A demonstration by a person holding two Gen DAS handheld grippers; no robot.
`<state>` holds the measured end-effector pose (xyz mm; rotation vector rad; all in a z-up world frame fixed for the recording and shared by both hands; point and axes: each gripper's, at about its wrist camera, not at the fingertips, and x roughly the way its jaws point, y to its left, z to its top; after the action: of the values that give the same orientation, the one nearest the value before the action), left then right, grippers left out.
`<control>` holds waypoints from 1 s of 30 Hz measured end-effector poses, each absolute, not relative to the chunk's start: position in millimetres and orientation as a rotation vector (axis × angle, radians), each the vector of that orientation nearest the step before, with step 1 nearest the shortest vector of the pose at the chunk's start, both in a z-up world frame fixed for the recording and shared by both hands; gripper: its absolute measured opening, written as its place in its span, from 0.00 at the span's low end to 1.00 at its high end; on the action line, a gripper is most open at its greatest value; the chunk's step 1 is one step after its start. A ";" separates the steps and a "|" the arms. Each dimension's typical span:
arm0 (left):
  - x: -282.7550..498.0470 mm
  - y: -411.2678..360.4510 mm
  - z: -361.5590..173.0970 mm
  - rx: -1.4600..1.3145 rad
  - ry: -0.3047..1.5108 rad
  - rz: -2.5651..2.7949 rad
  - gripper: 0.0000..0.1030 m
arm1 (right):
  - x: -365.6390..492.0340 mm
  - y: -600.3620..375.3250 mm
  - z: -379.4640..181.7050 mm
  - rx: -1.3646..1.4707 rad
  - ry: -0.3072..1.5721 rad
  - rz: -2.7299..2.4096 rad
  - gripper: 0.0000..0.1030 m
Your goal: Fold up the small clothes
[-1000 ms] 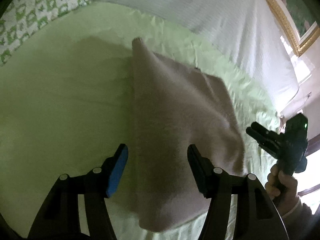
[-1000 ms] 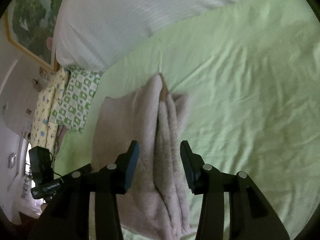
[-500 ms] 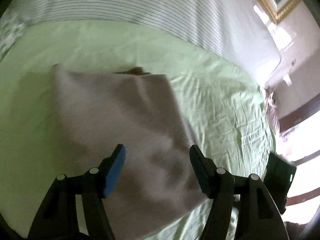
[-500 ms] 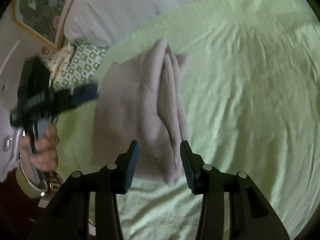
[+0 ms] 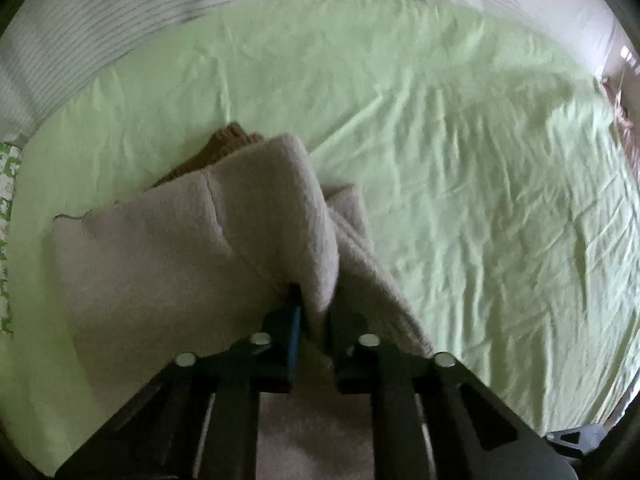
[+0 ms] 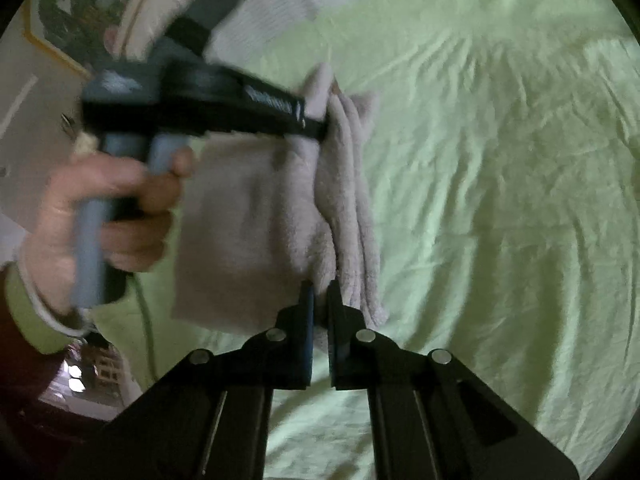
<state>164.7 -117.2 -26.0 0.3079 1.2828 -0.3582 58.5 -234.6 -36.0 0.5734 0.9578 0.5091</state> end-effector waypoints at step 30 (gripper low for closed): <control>61.4 64.2 10.1 -0.122 1.185 -0.302 0.64 | 98.2 -205.2 -1.9 0.472 0.912 0.555 0.16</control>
<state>61.4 64.2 10.1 -0.1216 1.1847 -0.3015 98.2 -205.2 -1.9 0.4719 0.9116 0.5548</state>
